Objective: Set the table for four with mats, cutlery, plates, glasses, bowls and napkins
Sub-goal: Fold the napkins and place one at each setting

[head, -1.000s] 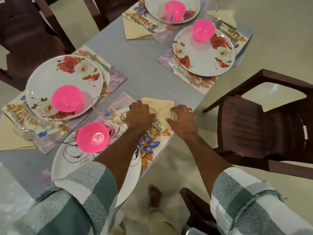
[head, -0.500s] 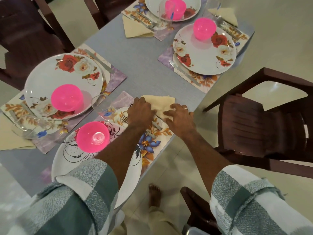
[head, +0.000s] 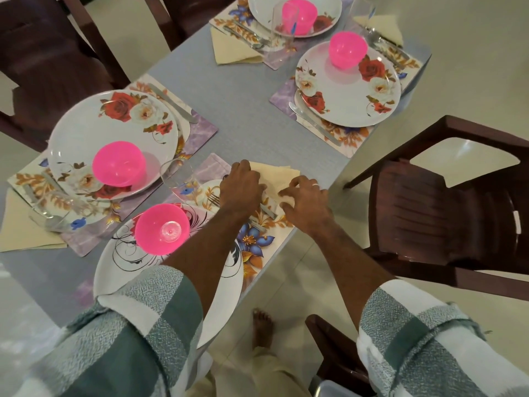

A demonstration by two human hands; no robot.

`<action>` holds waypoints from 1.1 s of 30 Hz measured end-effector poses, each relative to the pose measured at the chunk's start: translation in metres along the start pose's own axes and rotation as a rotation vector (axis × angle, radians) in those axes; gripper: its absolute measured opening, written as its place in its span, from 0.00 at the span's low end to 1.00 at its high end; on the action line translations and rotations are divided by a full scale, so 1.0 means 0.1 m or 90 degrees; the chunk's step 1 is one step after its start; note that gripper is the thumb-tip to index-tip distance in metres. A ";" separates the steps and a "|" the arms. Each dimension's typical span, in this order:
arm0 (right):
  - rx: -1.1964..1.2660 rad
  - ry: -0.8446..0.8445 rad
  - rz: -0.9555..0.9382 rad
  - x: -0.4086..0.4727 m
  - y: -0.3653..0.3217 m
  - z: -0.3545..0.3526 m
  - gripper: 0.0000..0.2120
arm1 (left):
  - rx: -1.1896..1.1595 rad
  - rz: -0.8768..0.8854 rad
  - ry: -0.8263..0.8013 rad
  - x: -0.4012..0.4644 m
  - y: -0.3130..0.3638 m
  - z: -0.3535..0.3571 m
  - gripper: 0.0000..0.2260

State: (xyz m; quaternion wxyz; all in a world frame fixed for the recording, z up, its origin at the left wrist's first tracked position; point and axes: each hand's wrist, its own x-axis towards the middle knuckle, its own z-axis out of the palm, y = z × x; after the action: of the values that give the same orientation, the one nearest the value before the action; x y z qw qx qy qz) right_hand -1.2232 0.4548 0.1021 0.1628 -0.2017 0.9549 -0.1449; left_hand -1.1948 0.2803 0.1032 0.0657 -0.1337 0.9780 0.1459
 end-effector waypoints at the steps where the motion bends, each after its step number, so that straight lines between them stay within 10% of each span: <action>1: -0.013 0.018 -0.002 0.01 -0.01 -0.03 0.15 | -0.025 -0.004 0.011 -0.04 -0.02 -0.04 0.16; 33: -0.143 -0.050 -0.105 -0.17 -0.84 0.33 0.11 | -0.160 -0.065 0.178 -1.37 -0.67 -0.24 0.09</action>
State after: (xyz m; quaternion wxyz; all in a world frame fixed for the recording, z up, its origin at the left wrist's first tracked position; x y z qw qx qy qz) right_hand -1.1678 0.3819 0.1049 0.1641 -0.3020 0.9381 -0.0422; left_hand -1.0471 0.2443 0.1309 -0.0808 -0.2094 0.9437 0.2431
